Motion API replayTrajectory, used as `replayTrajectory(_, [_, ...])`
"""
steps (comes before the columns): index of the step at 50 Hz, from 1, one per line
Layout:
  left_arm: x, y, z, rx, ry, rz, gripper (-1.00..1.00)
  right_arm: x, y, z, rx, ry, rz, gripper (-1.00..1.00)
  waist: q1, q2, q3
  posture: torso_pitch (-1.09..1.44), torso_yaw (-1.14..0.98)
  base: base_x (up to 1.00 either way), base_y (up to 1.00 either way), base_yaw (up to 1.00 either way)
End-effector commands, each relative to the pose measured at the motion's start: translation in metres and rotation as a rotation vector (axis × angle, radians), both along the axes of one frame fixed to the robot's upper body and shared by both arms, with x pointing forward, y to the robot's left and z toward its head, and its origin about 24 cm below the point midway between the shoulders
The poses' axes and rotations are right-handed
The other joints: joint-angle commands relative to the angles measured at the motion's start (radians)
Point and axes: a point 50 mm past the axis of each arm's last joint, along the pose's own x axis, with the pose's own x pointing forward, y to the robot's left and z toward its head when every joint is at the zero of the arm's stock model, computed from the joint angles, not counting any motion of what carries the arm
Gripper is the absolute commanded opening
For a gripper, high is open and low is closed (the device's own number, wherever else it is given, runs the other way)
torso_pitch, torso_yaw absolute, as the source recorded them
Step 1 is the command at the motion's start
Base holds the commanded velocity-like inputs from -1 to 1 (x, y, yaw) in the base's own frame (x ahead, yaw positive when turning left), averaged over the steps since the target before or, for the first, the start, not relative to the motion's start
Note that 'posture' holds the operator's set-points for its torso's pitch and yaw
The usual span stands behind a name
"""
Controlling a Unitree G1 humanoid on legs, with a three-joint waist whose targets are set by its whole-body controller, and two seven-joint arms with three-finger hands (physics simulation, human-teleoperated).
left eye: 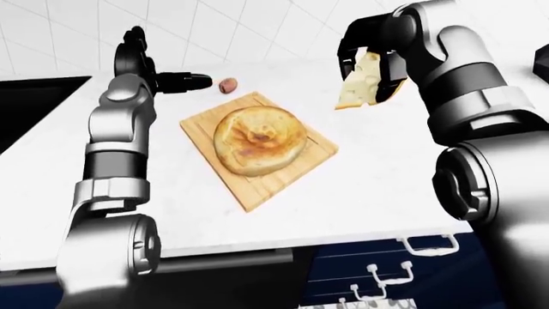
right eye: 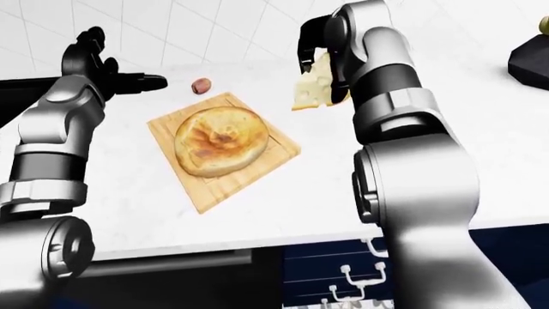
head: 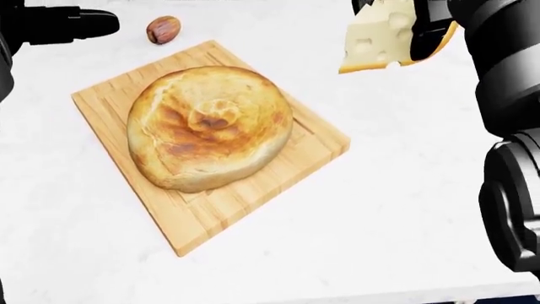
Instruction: Pick up the wedge of cheese and place it on the slice of bread to prepare a simple cheese on bread dish.
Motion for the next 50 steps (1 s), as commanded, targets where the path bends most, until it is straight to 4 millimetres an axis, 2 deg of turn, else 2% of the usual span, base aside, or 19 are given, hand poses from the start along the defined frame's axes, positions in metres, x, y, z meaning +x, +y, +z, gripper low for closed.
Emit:
replayTrajectory(1, [-0.003,-0.001,0.029,0.016,-0.115,-0.006,1.00,-0.006,0.008,0.028,0.007,-0.102,0.030,-1.00,-0.001,0.002,-0.036,0.00,0.00,0.00,0.00,0.00])
replayTrajectory(20, [-0.004,-0.003,0.029,0.016,-0.116,-0.010,1.00,-0.010,0.065,0.028,-0.020,-0.095,0.197,-1.00,-0.007,0.016,-0.033,0.00,0.00,0.00,0.00,0.00])
replayTrajectory(50, [-0.003,0.002,0.025,0.007,-0.113,-0.004,1.00,-0.023,0.132,0.020,-0.024,-0.085,0.392,-1.00,-0.016,0.034,-0.032,0.00,0.00,0.00,0.00,0.00])
